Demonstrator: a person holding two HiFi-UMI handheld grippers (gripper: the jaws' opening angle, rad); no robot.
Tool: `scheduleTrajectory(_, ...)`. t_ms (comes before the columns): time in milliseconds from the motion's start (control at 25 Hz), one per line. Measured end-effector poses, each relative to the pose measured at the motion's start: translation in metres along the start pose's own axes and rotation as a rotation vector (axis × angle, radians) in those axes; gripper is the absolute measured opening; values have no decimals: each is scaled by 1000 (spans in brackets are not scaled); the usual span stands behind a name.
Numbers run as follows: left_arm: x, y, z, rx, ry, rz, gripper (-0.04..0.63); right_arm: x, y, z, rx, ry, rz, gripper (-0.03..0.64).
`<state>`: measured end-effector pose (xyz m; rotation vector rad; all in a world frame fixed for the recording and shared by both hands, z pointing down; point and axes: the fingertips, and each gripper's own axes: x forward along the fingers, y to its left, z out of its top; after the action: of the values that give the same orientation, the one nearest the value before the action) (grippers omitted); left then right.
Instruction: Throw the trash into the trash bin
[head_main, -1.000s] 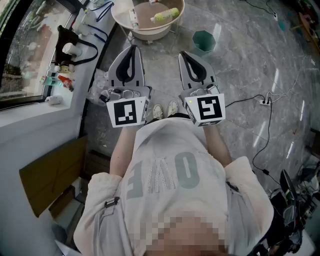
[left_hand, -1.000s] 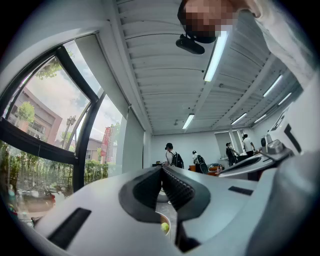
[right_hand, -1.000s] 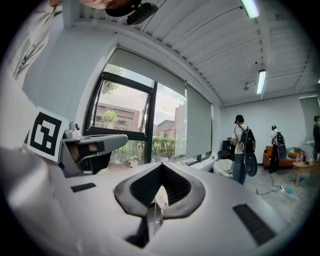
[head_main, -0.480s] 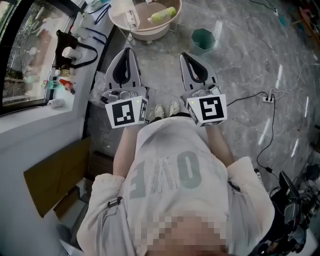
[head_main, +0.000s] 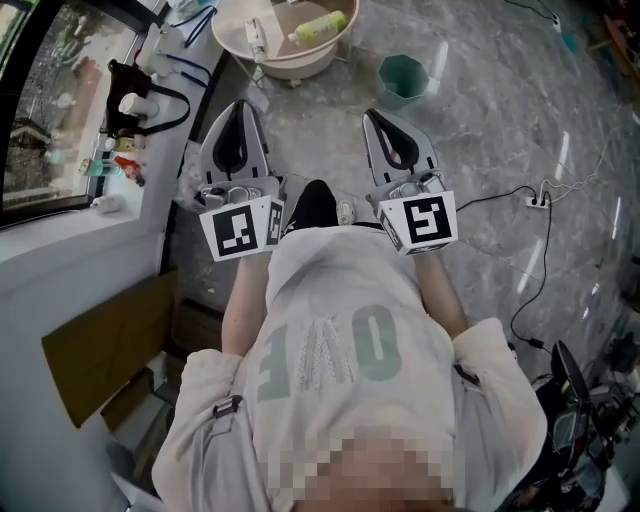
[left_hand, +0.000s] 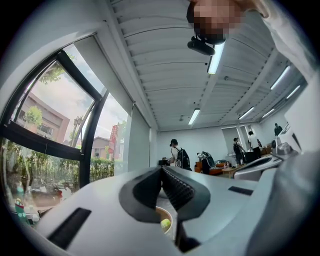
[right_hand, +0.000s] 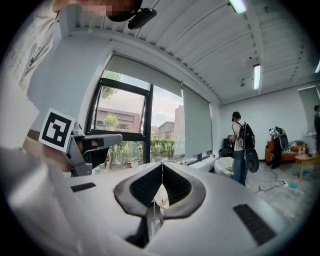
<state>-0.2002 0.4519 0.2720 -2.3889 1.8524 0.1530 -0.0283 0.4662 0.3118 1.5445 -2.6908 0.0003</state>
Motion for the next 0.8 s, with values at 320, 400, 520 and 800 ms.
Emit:
scheduleTrajectory(320,29,-3,-11,-6,0,-13,12,21,-23,-5,0,-1,7,14)
scheduleTrajectory(400,47,2,-16,-16,-8,-20,12,36,-29,-6,-10,-5,5,14)
scheduleTrajectory(520,83,17,-27,-31,-18,-29,12,65,-40,-8,-27,-4,-3,14)
scheduleTrajectory(800,188,57,-41,-39,-39,-78,12,156,-83,-8,-25,31,-55,15)
